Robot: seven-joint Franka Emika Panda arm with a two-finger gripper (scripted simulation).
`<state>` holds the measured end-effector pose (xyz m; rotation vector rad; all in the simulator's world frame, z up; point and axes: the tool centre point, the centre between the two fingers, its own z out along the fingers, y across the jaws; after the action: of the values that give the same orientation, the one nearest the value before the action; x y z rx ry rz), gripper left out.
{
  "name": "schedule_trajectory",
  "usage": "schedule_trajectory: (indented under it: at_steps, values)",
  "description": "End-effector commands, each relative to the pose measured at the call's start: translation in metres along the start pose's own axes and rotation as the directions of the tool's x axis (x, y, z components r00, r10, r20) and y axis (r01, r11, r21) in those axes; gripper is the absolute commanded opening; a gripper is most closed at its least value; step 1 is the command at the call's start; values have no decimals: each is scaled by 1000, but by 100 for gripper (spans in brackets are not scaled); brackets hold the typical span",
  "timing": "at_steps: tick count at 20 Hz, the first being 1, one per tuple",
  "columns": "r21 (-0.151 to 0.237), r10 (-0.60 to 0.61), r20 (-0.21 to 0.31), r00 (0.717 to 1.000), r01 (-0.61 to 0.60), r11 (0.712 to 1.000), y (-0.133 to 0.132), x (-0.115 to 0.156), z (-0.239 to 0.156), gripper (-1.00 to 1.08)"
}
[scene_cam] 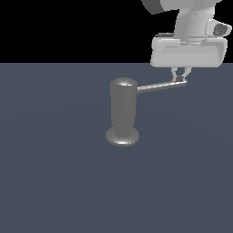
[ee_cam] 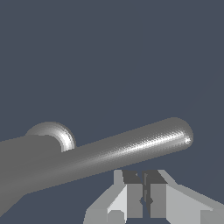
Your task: Turn on the faucet by rotating a designated handle.
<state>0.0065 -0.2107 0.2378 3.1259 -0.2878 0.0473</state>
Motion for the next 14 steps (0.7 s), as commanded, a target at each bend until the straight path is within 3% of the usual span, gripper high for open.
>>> schedule_trajectory:
  at_steps: [1, 14]
  values:
    - [0, 1, 14, 1000, -1, 1000, -1, 6, 11, -100]
    - [-1, 11, 22, 1000, -11, 1000, -1, 42, 16, -100]
